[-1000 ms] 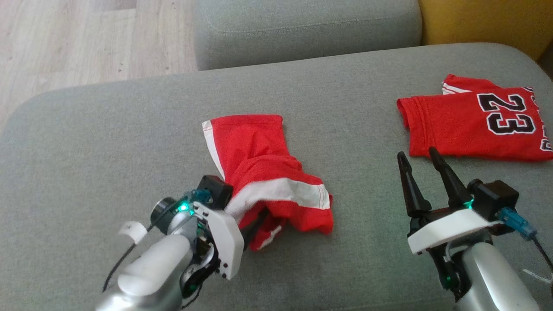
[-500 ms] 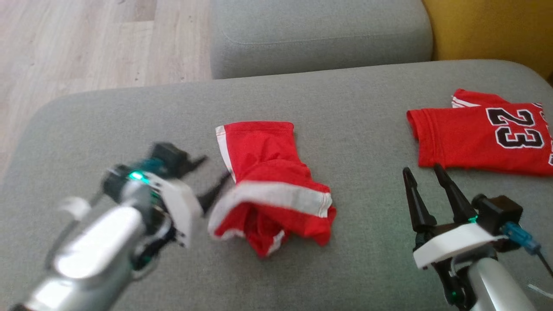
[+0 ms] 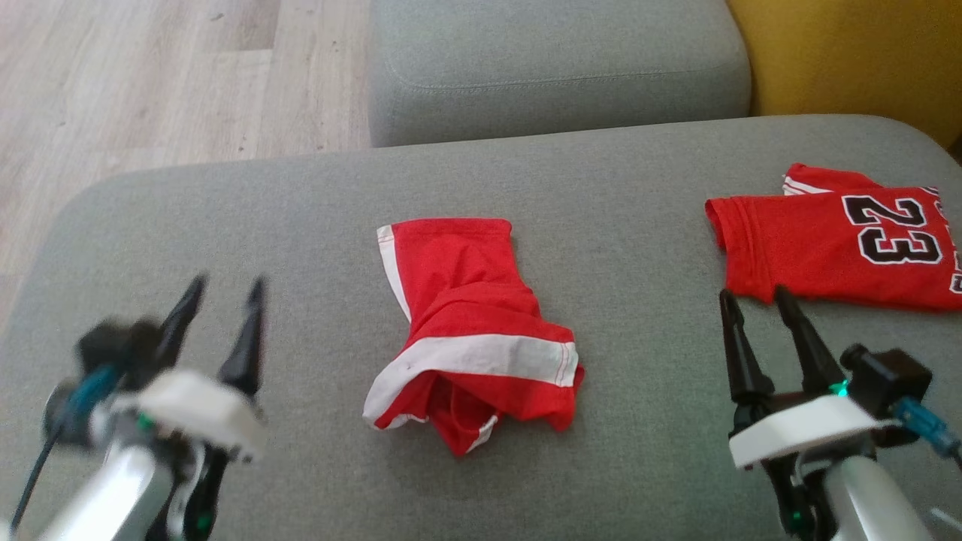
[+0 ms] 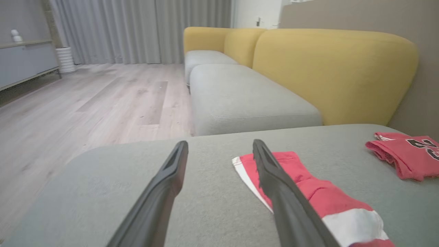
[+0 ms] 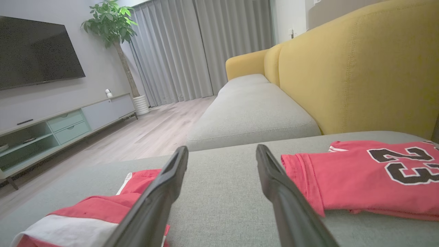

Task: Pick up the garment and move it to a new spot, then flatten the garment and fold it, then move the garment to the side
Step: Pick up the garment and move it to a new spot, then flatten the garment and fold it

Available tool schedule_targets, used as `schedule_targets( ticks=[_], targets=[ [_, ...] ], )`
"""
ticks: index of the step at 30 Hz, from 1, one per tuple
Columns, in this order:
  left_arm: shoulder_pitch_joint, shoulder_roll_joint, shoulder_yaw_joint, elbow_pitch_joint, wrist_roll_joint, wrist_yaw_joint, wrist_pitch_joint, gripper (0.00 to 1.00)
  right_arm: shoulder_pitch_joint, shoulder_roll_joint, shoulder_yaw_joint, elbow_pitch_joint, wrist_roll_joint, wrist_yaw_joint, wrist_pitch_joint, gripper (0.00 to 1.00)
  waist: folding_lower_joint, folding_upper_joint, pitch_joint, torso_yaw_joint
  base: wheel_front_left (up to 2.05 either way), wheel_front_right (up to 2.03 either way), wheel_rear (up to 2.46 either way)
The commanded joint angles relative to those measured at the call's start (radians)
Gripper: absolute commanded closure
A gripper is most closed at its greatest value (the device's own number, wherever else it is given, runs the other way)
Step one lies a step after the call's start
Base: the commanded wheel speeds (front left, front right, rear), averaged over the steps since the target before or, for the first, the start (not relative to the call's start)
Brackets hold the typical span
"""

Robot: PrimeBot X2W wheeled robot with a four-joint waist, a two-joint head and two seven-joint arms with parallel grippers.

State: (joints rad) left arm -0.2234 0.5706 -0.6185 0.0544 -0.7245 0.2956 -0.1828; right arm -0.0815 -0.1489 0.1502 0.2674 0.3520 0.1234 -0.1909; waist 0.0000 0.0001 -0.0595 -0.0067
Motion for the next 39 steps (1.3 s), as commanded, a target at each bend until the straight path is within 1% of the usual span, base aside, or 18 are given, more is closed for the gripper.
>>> schedule_targets(
  ticks=[1,4,6,7,11,14,16,20,29,32,34,36,37,39],
  targets=[
    [-0.013,0.037,0.080,-0.029,-0.015,0.023,-0.037,0.00,-0.014,0.000,0.015,-0.038,-0.001,0.007,-0.012,0.00,0.0000,-0.0001,0.000,-0.002,0.00,0.00,0.00],
    [0.081,0.015,0.144,-0.030,0.007,0.061,-0.074,0.00,0.000,-0.001,0.011,-0.042,-0.002,0.007,-0.018,0.00,0.0000,-0.0001,0.002,-0.001,0.00,0.00,0.00],
    [0.131,-0.025,0.197,-0.047,0.038,0.068,-0.078,0.00,0.009,-0.002,0.008,-0.043,-0.004,0.007,-0.021,0.00,0.0000,-0.0001,0.002,0.002,0.00,0.00,0.00],
    [0.158,-0.050,0.224,-0.059,0.058,0.064,-0.078,0.00,0.014,-0.003,0.008,-0.045,-0.005,0.007,-0.022,0.00,0.0000,-0.0001,0.003,0.003,0.00,0.00,0.00],
    [0.242,-0.138,0.292,-0.068,0.126,0.022,-0.079,0.00,0.027,-0.004,0.009,-0.048,-0.006,0.007,-0.017,0.00,0.0000,-0.0001,0.005,0.008,0.00,0.00,0.00],
    [0.260,-0.177,0.325,-0.054,0.164,-0.020,-0.079,0.00,0.027,-0.004,0.012,-0.052,-0.008,0.007,-0.009,0.00,0.0000,-0.0001,0.003,0.012,0.00,0.00,0.00],
    [0.260,-0.192,0.346,-0.044,0.186,-0.045,-0.079,0.00,0.025,-0.005,0.013,-0.055,-0.010,0.007,-0.003,0.00,0.0000,-0.0001,0.002,0.013,0.00,0.00,0.00],
    [0.263,-0.221,0.380,-0.024,0.215,-0.079,-0.079,0.00,0.024,-0.009,0.018,-0.055,-0.008,0.007,0.006,0.00,0.0000,-0.0001,0.000,0.014,0.00,0.00,0.00],
    [0.267,-0.268,0.431,0.009,0.262,-0.133,-0.079,0.00,0.025,-0.010,0.026,-0.049,-0.002,0.007,0.029,0.00,0.0000,-0.0001,0.002,0.019,0.00,0.00,0.00],
    [0.263,-0.282,0.442,0.012,0.276,-0.144,-0.079,0.00,0.008,-0.010,0.047,-0.036,0.025,0.007,0.074,0.00,0.0000,-0.0001,0.008,0.032,0.00,0.00,0.00],
    [0.257,-0.292,0.443,0.015,0.285,-0.153,-0.079,0.00,-0.021,-0.012,0.072,-0.011,0.061,0.007,0.125,0.00,0.0000,-0.0001,0.015,0.049,0.00,0.00,0.00],
    [0.251,-0.301,0.443,0.019,0.293,-0.160,-0.079,0.00,-0.058,-0.018,0.113,0.034,0.106,0.007,0.217,0.00,0.0000,-0.0001,0.021,0.072,0.00,0.00,0.00],
    [0.243,-0.314,0.442,0.026,0.302,-0.171,-0.079,0.00,-0.122,-0.025,0.174,0.094,0.184,0.007,0.342,0.00,0.0000,-0.0001,0.030,0.113,0.00,0.00,0.00],
    [0.237,-0.322,0.441,0.031,0.307,-0.179,-0.079,0.00,-0.159,-0.028,0.200,0.141,0.235,0.007,0.413,0.00,0.0000,-0.0001,0.035,0.143,0.00,0.00,0.00]
  ],
)
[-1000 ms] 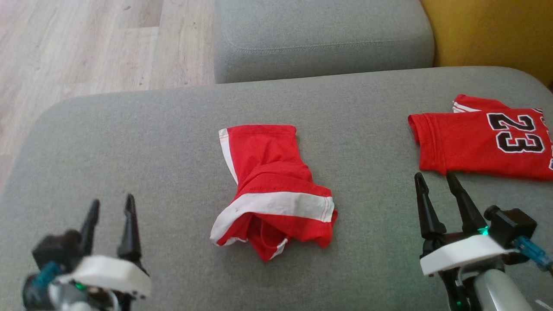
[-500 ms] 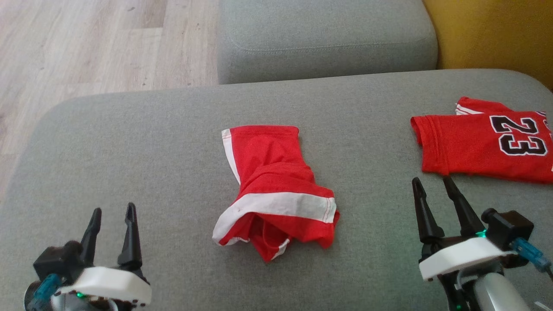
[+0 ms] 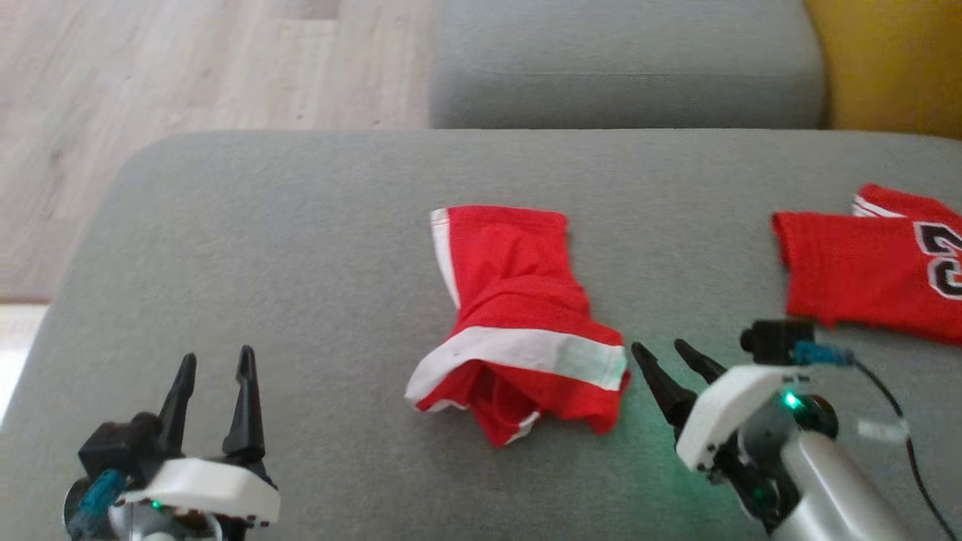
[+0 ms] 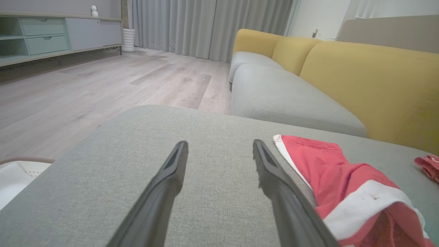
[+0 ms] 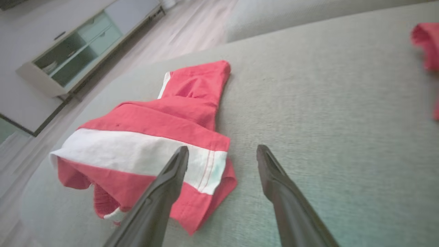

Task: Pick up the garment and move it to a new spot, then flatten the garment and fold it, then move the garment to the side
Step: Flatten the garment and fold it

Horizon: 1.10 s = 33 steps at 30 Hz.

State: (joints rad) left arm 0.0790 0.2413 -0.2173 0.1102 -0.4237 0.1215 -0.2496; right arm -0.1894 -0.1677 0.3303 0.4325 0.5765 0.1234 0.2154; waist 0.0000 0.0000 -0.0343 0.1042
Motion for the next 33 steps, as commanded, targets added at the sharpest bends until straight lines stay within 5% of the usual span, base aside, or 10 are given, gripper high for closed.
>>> schedule_targets(
  ticks=[1,6,13,14,17,25,33],
  targets=[
    [-0.068,0.003,0.039,-0.022,0.008,-0.008,-0.012,0.00,-0.067,-0.010,0.026,0.004,0.030,0.007,0.038,0.00,0.0000,0.0000,0.012,0.046,0.00,0.00,0.00],
    [-0.077,-0.010,0.037,-0.005,0.017,-0.024,-0.012,0.00,-0.113,0.000,0.013,0.141,0.074,0.007,0.145,0.00,0.0000,0.0000,0.020,0.107,0.00,0.00,0.00],
    [-0.087,-0.019,0.049,0.009,0.026,-0.039,-0.012,0.00,-0.150,0.019,-0.006,0.230,0.087,0.007,0.151,0.00,0.0000,0.0000,0.046,0.149,0.00,0.00,0.00],
    [-0.088,-0.021,0.051,0.011,0.027,-0.041,-0.012,0.00,-0.151,0.021,-0.001,0.228,0.093,0.007,0.142,0.10,0.0000,0.0000,0.048,0.150,0.00,0.00,0.00],
    [-0.090,-0.027,0.055,0.018,0.031,-0.044,-0.012,0.00,-0.155,0.018,0.012,0.221,0.104,0.007,0.109,1.00,0.0000,0.0000,0.051,0.146,0.00,0.00,0.00],
    [-0.081,-0.037,0.070,0.036,0.039,-0.052,-0.012,0.00,-0.140,-0.066,0.017,0.168,0.102,0.007,0.064,1.00,0.0000,0.0000,0.025,0.089,0.00,0.00,0.00],
    [-0.073,-0.048,0.075,0.044,0.044,-0.060,-0.012,0.00,-0.085,-0.166,-0.001,0.068,0.071,0.007,0.154,1.00,0.0000,0.0000,0.026,0.041,0.00,0.00,0.00]
  ],
)
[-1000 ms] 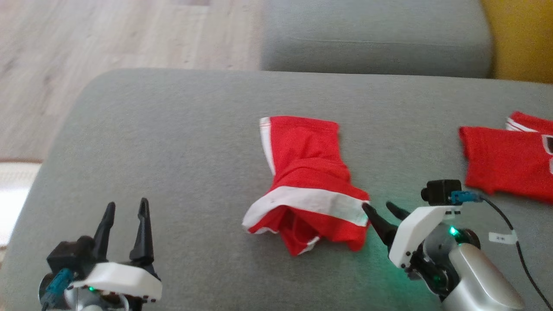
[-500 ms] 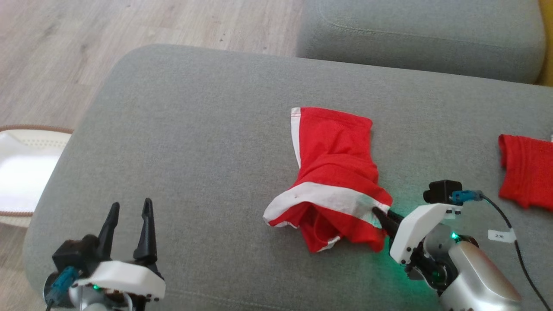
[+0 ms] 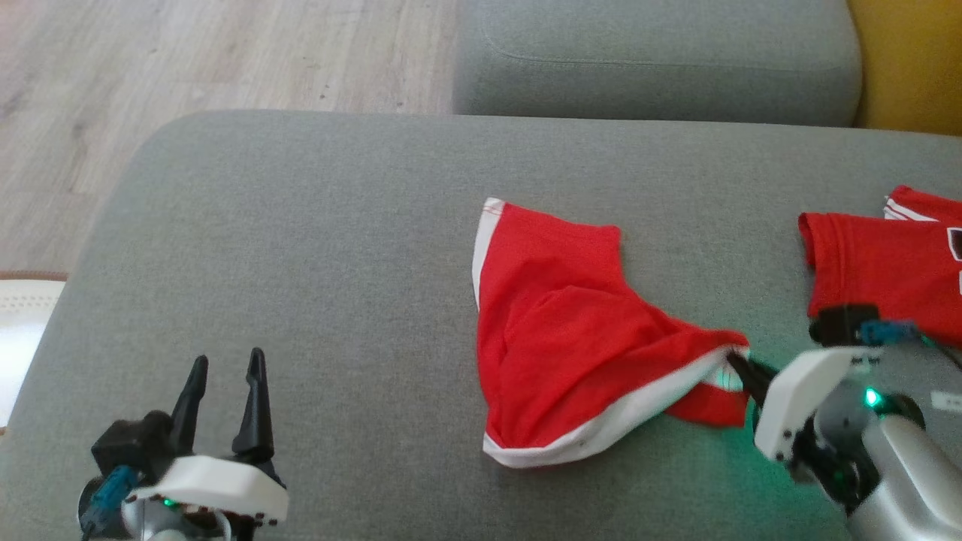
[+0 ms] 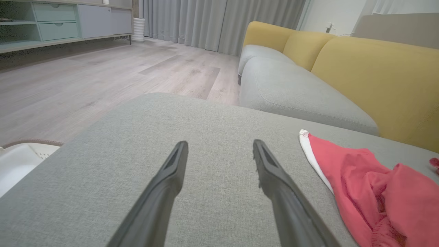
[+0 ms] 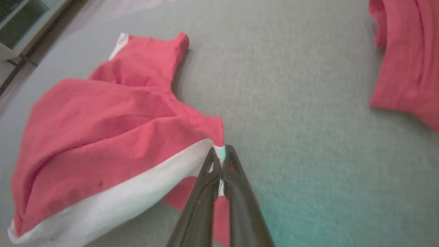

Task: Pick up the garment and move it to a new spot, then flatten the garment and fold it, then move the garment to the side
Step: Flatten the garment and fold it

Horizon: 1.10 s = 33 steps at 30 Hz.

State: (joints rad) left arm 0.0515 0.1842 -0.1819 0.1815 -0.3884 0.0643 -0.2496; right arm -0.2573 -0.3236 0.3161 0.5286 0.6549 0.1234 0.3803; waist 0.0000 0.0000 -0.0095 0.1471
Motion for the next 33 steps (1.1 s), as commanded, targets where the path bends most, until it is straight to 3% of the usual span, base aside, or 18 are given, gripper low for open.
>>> schedule_targets(
  ticks=[1,3,4,5,6,12,17,20,23,26,30,33],
  targets=[
    [-0.046,0.008,0.040,-0.026,0.009,-0.004,-0.012,0.00,-0.006,-0.015,0.007,-0.034,-0.014,0.007,0.004,1.00,0.0000,0.0000,0.003,-0.005,0.00,0.00,0.00],
    [-0.050,0.005,0.043,-0.022,0.011,-0.006,-0.012,0.00,0.016,-0.018,-0.003,-0.033,-0.043,0.007,0.028,1.00,0.0000,0.0000,0.006,-0.009,0.00,0.00,0.00],
    [-0.051,0.004,0.044,-0.020,0.012,-0.007,-0.012,0.00,0.023,-0.014,-0.011,-0.030,-0.057,0.007,0.033,0.90,0.0000,0.0000,0.007,-0.011,0.00,0.00,0.00],
    [-0.053,0.003,0.045,-0.018,0.013,-0.008,-0.012,0.00,0.029,-0.008,-0.021,-0.026,-0.072,0.007,0.032,0.33,0.0000,0.0000,0.008,-0.012,0.00,0.00,0.00],
    [-0.054,0.002,0.047,-0.016,0.014,-0.009,-0.012,0.00,0.032,0.000,-0.032,-0.020,-0.088,0.007,0.028,0.00,0.0000,0.0000,0.008,-0.012,0.00,0.00,0.00],
    [-0.057,0.007,0.051,-0.007,0.018,-0.018,-0.012,0.00,0.044,0.031,-0.098,-0.040,-0.156,0.007,-0.001,0.00,0.0000,0.0000,-0.007,-0.024,0.00,0.00,0.00],
    [-0.068,0.017,0.052,-0.012,0.005,-0.033,-0.005,0.00,0.067,0.052,-0.206,-0.167,-0.184,0.007,-0.092,0.00,0.0000,0.0000,-0.017,-0.042,0.00,0.00,0.00],
    [-0.094,0.018,0.048,-0.026,-0.042,-0.069,0.050,0.00,0.091,0.082,-0.260,-0.251,-0.209,0.007,-0.148,0.00,0.0000,0.0000,-0.018,-0.056,0.00,0.00,0.00],
    [-0.149,0.025,0.022,-0.028,-0.132,-0.133,0.203,0.00,0.112,0.115,-0.289,-0.303,-0.224,0.007,-0.182,0.00,0.0000,0.0000,-0.014,-0.068,0.00,0.00,0.00],
    [-0.239,0.055,-0.039,0.003,-0.233,-0.176,0.428,0.00,0.123,0.136,-0.304,-0.322,-0.245,0.007,-0.198,0.00,0.0000,0.0000,-0.008,-0.082,0.00,0.00,0.00],
    [-0.361,0.084,-0.123,0.059,-0.400,-0.192,0.724,0.00,0.126,0.156,-0.299,-0.332,-0.262,0.007,-0.202,0.00,0.0000,0.0000,0.002,-0.115,0.00,0.00,0.00],
    [-0.429,0.092,-0.169,0.119,-0.504,-0.194,0.871,0.00,0.120,0.168,-0.291,-0.332,-0.269,0.007,-0.201,0.00,0.0000,0.0000,0.014,-0.152,0.00,0.00,0.00]
  ],
)
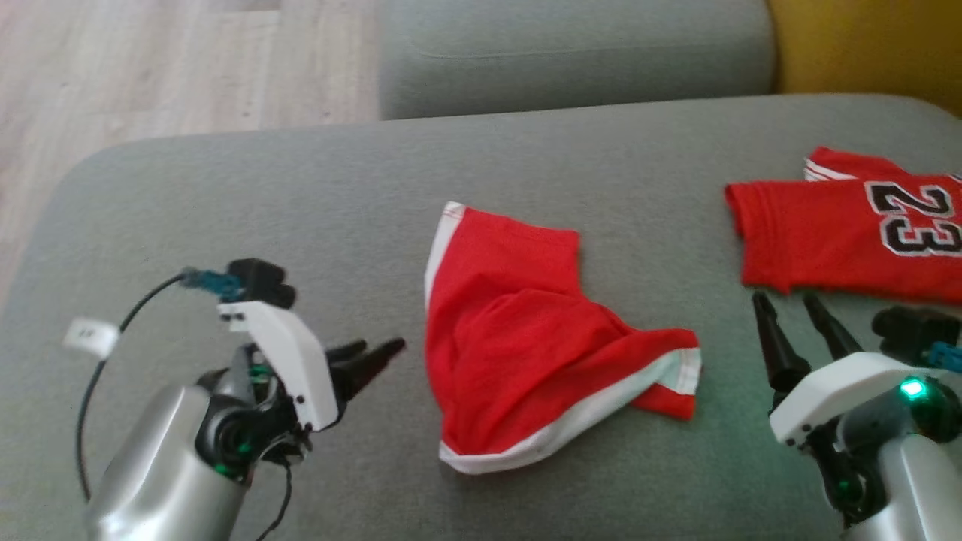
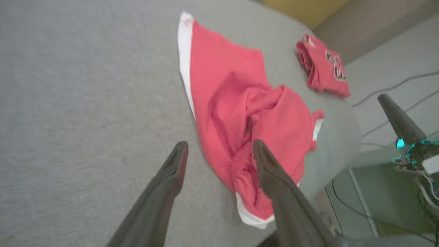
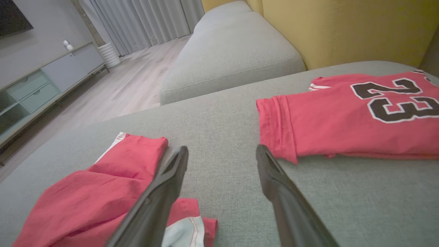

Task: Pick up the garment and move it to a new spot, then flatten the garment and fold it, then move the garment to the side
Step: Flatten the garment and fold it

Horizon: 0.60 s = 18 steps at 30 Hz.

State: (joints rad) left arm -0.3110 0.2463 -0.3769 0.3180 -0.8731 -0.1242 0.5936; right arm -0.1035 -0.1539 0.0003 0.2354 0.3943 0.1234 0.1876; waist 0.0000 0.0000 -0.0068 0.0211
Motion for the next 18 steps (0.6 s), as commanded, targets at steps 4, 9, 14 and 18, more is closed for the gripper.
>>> schedule_targets(
  ticks=[4,9,14,18],
  targets=[
    [-0.124,0.045,-0.035,0.067,-0.097,-0.006,0.137,0.00,-0.050,0.008,0.034,-0.035,-0.014,0.007,-0.007,0.00,0.0000,0.0000,0.038,-0.080,0.00,0.00,0.00],
    [-0.168,0.039,-0.079,0.154,-0.128,-0.006,0.166,0.00,-0.070,0.012,0.046,-0.028,-0.013,0.007,-0.009,0.00,0.0000,0.0000,0.067,-0.126,0.00,0.00,0.00],
    [-0.231,0.029,-0.103,0.278,-0.132,-0.006,0.154,0.00,-0.096,0.015,0.060,-0.021,-0.010,0.007,-0.019,0.00,0.0000,0.0000,0.106,-0.169,0.00,0.00,0.00],
    [-0.281,0.020,-0.113,0.352,-0.141,-0.006,0.140,0.00,-0.111,0.019,0.073,-0.013,-0.005,0.007,-0.027,0.00,0.0000,0.0000,0.134,-0.193,0.00,0.00,0.00]
  ],
)
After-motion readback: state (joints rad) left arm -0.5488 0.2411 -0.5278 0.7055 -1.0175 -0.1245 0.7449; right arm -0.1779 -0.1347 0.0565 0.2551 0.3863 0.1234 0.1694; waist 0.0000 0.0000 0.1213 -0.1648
